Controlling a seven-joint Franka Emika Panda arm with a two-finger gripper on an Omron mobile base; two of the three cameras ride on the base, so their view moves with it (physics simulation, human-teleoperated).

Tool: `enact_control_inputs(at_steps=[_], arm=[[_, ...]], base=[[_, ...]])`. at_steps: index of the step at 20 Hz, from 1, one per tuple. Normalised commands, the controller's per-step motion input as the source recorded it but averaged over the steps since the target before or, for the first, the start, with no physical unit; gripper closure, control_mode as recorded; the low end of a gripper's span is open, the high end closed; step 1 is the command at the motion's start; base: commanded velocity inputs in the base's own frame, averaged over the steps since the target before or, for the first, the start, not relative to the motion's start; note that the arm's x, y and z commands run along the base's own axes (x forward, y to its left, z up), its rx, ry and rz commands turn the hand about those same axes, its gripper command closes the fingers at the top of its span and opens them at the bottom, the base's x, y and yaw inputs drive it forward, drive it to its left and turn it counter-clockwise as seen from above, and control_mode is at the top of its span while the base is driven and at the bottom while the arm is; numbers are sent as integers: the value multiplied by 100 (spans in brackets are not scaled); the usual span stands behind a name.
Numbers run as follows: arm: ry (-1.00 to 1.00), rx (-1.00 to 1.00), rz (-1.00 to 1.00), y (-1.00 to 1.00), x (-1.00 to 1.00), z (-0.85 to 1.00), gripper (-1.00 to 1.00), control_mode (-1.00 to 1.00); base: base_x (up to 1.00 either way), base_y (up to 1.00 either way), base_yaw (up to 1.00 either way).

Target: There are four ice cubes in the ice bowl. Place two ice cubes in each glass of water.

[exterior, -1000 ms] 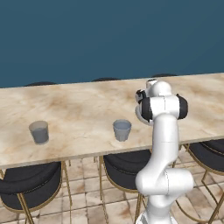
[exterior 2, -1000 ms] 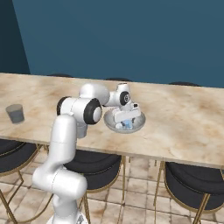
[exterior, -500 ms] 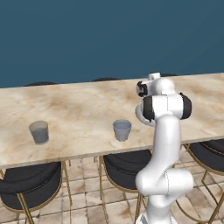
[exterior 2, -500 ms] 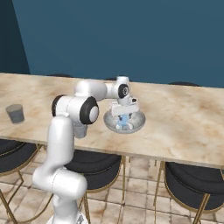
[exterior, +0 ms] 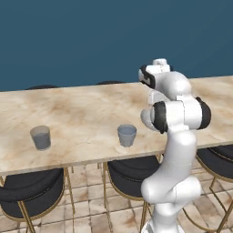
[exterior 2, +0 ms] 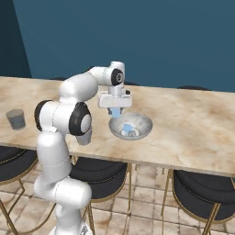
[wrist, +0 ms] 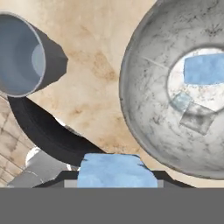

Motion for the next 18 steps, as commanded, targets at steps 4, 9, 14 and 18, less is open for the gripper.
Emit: enact_control_inputs(at_steps=[4,9,14,18], arm=[[0,0,0,100,-42,33,100,-100],[0,1,0,100,-38,-2,100,-100],[0,8,0,100,-25,-19,100,-100],[0,2,0,16,0,-2,100,-100]], base=[[0,0,0],[0,0,0],[0,0,0],[0,0,0]])
